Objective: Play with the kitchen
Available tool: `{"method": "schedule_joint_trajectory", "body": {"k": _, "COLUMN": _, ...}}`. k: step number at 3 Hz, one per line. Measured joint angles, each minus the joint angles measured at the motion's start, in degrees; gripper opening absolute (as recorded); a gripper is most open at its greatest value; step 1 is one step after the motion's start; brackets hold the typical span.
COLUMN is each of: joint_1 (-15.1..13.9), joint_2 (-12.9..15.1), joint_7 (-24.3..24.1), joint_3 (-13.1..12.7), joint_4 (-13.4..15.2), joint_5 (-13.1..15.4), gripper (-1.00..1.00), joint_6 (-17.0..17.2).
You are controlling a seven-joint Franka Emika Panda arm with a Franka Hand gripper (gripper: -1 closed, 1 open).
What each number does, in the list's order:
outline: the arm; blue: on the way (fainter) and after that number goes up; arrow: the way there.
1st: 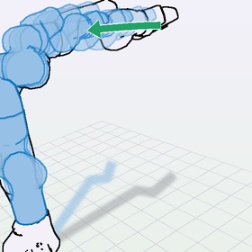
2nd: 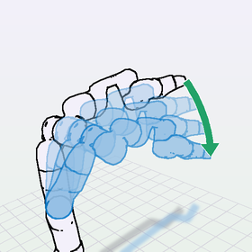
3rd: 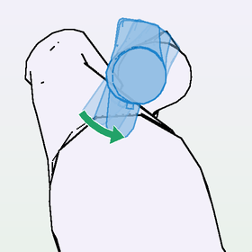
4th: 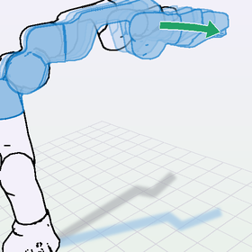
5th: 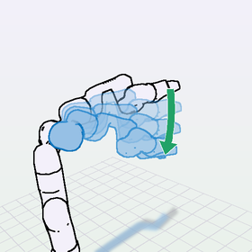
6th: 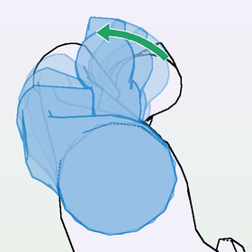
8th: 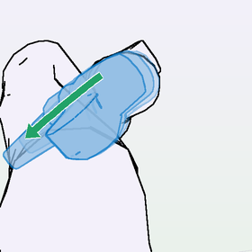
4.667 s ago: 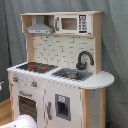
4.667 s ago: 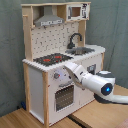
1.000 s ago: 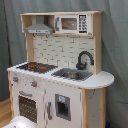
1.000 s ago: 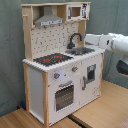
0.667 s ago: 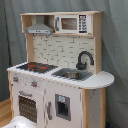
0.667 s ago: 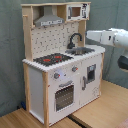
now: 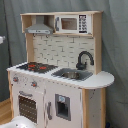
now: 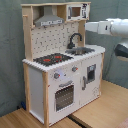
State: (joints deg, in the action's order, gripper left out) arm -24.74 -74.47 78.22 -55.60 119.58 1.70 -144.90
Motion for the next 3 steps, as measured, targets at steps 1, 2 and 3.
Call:
{"method": "schedule_joint_trajectory", "body": {"k": 1, "joint_1": -1.44, "joint_2": 3.09, "joint_7": 3.43, "joint_3": 1.34, "joint_4": 0.98, "joint_5": 0.00, "gripper": 1.00, "joint_6": -2.84}}
{"method": "schedule_joint_trajectory", "body": {"k": 2, "joint_1": -3.42, "joint_2": 6.64, "joint_7": 6.74, "joint_3": 1.99, "joint_4": 1.43, "joint_5": 0.01, "gripper": 1.00, "joint_6": -6.28}}
{"method": "schedule_joint_trajectory", "body": {"k": 3, "joint_1": -5.91, "joint_2": 10.31, "joint_7": 9.64, "joint_3": 2.01, "joint_4": 1.41, "joint_5": 0.06, "gripper": 1.00, "joint_6": -10.19}}
